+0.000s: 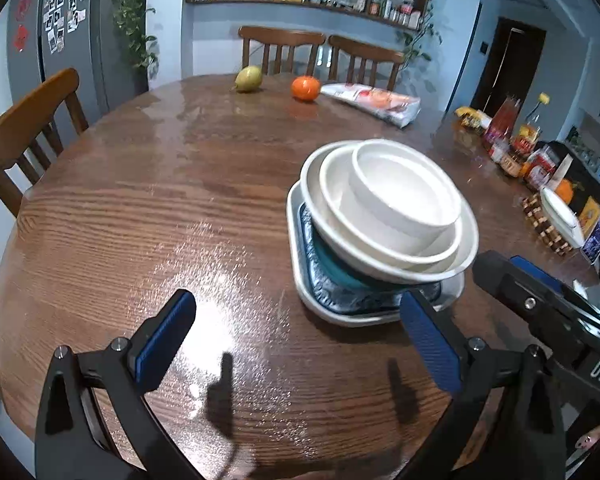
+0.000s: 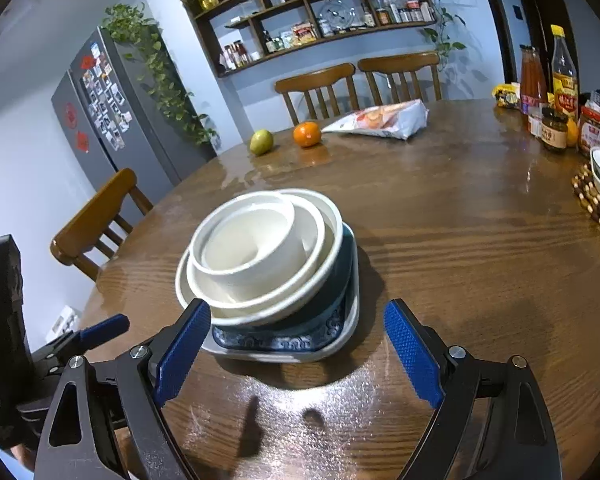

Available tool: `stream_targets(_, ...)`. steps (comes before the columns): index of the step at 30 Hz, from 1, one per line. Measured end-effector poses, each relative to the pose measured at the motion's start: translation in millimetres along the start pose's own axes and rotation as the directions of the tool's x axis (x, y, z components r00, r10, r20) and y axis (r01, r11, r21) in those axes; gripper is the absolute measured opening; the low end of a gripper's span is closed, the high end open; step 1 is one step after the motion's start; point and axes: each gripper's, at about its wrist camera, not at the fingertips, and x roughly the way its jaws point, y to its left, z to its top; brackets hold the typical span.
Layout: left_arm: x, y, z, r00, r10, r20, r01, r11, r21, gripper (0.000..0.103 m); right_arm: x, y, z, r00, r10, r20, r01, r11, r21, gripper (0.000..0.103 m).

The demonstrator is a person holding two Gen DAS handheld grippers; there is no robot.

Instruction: Organize plates and bowls

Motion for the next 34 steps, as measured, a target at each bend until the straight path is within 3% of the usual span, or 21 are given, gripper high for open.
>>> stream_targets(7, -1, -3, -1, 1.0, 0.017, -0.005, -0.017, 1.0, 0.016, 0.102, 2, -1, -2, 1.0, 0.02, -0.003, -0.02, 1.0, 0.007, 0.09)
stream_targets(18, 2, -2, -6, 0.998, 0.062, 0.005, -0.062, 0.998, 0.019, 0.102, 1, -6, -12, 1.0, -0.021, 0.002, 0.021, 1.0, 0.005, 0.09)
stream_targets(21, 0, 0, -4, 0.998, 0.054, 0.016, -0.055, 0.999, 0.005, 0.102, 1, -5, -14, 0.998, -0.057, 0.001, 0.057, 0.998, -0.008, 0.09)
stream_targets(34, -1, 1, -2, 0.999, 0.047, 0.023, -0.048, 0.999, 0.016, 0.102, 4, -6, -13, 0.998, -0.064, -0.008, 0.064, 0.998, -0.011, 0.09)
